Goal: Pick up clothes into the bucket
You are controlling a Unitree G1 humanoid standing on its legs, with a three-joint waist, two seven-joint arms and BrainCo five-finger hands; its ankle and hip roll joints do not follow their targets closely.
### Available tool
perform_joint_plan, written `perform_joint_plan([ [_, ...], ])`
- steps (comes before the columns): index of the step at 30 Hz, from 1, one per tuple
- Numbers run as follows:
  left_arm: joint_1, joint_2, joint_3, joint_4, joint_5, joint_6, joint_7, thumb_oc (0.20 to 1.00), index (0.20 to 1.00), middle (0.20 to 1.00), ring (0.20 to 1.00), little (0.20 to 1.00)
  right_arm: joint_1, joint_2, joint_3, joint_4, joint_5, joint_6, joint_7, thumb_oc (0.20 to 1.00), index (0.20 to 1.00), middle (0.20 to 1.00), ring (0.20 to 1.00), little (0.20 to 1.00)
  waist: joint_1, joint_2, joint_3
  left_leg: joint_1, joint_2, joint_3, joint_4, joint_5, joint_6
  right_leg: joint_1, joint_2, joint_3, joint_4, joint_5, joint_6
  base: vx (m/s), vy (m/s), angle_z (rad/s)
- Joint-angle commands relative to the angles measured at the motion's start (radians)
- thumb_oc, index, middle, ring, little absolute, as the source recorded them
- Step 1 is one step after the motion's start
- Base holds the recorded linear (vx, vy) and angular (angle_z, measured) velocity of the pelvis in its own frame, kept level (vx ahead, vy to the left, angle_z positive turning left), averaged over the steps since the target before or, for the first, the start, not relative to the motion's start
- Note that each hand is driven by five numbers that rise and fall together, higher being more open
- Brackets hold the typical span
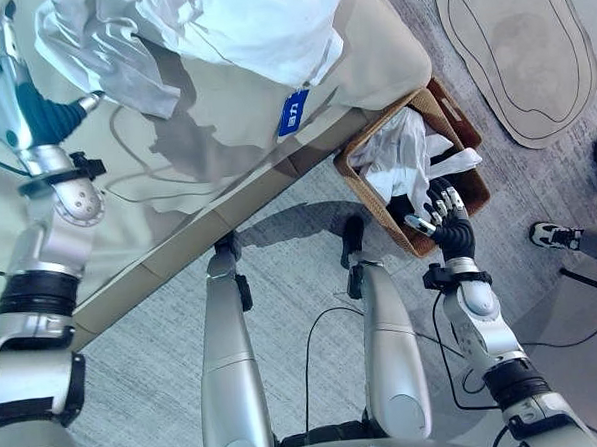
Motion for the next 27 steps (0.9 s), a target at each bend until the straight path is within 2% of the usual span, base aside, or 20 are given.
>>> perform_joint_plan([
  [1,-0.127,0.096,-0.033,0.038,-0.035,-0.003,0.04,1.0,1.0,1.0,1.0,1.0,0.021,-0.021,0.0,-0.08,0.042,-0.066,0.004,1.0,1.0,1.0,1.0,1.0,0.003,-0.038,-0.026,-0.034,-0.044,0.053,0.124,-0.159,0.067,-0.045,0.024,-0.017,-0.186,0.201,0.005,0.0,0.0,0.0],
  [8,-0.26,0.15,-0.146,0.096,-0.045,-0.003,0.014,1.0,1.0,1.0,1.0,1.0,0.022,-0.021,0.003,-0.098,0.055,-0.078,0.006,1.0,1.0,1.0,1.0,1.0,-0.018,-0.049,-0.014,-0.106,-0.049,0.046,0.15,-0.165,0.069,-0.099,0.021,-0.017,-0.19,0.216,0.013,0.0,0.009,0.01],
  [16,-0.286,0.141,-0.188,0.112,-0.044,-0.024,-0.03,1.0,1.0,1.0,1.0,1.0,0.044,-0.028,-0.011,-0.116,0.05,-0.081,0.02,1.0,1.0,1.0,1.0,1.0,-0.032,-0.053,-0.02,-0.136,-0.046,0.052,0.172,-0.175,0.073,-0.14,0.024,-0.003,-0.182,0.214,0.009,0.01,0.025,-0.03],
  [19,-0.311,0.142,-0.225,0.14,-0.061,-0.032,-0.087,1.0,1.0,1.0,1.0,1.0,0.042,-0.032,-0.022,-0.111,0.046,-0.08,0.022,1.0,1.0,1.0,1.0,1.0,-0.039,-0.048,-0.027,-0.148,-0.046,0.059,0.172,-0.176,0.074,-0.153,0.022,0.002,-0.186,0.221,0.008,0.0,0.053,-0.01],
  [20,-0.337,0.136,-0.262,0.172,-0.107,-0.044,-0.176,1.0,1.0,1.0,1.0,1.0,0.039,-0.035,-0.035,-0.102,0.046,-0.074,0.027,1.0,1.0,1.0,1.0,1.0,-0.046,-0.041,-0.028,-0.153,-0.047,0.063,0.174,-0.174,0.075,-0.161,0.022,0.007,-0.188,0.227,0.01,-0.01,0.054,-0.03],
  [23,-0.411,0.152,-0.35,0.228,-0.162,-0.039,-0.338,1.0,1.0,1.0,1.0,1.0,0.034,-0.036,-0.06,-0.085,0.053,-0.057,0.043,1.0,1.0,1.0,1.0,1.0,-0.053,-0.027,-0.032,-0.159,-0.051,0.07,0.176,-0.173,0.077,-0.171,0.022,0.014,-0.187,0.23,0.01,-0.01,0.036,-0.05],
  [24,-0.419,0.153,-0.356,0.23,-0.165,-0.039,-0.341,1.0,1.0,1.0,1.0,1.0,0.033,-0.034,-0.062,-0.085,0.054,-0.057,0.044,1.0,1.0,1.0,1.0,1.0,-0.051,-0.028,-0.031,-0.16,-0.051,0.07,0.176,-0.173,0.077,-0.172,0.022,0.013,-0.186,0.23,0.011,0.01,0.016,-0.06],
  [25,-0.467,0.177,-0.407,0.242,-0.135,-0.043,-0.36,0.645,0.645,0.645,0.645,0.645,0.031,-0.028,-0.063,-0.072,0.063,-0.05,0.066,1.0,1.0,1.0,1.0,1.0,-0.054,-0.021,-0.037,-0.161,-0.051,0.071,0.176,-0.173,0.077,-0.18,0.021,0.015,-0.184,0.231,0.011,0.0,0.0,0.0],
  [26,-0.473,0.177,-0.412,0.244,-0.135,-0.043,-0.36,0.564,0.564,0.564,0.564,0.564,0.03,-0.026,-0.065,-0.071,0.063,-0.05,0.067,1.0,1.0,1.0,1.0,1.0,-0.053,-0.022,-0.037,-0.162,-0.051,0.071,0.176,-0.173,0.077,-0.181,0.021,0.015,-0.183,0.231,0.011,0.0,0.0,0.0],
  [27,-0.475,0.174,-0.417,0.259,-0.148,-0.052,-0.374,0.222,0.222,0.222,0.222,0.222,0.027,-0.021,-0.062,-0.071,0.074,-0.051,0.078,1.0,1.0,1.0,1.0,1.0,-0.054,-0.021,-0.041,-0.165,-0.05,0.073,0.175,-0.171,0.077,-0.184,0.022,0.016,-0.185,0.234,0.012,0.0,0.01,0.03],
])
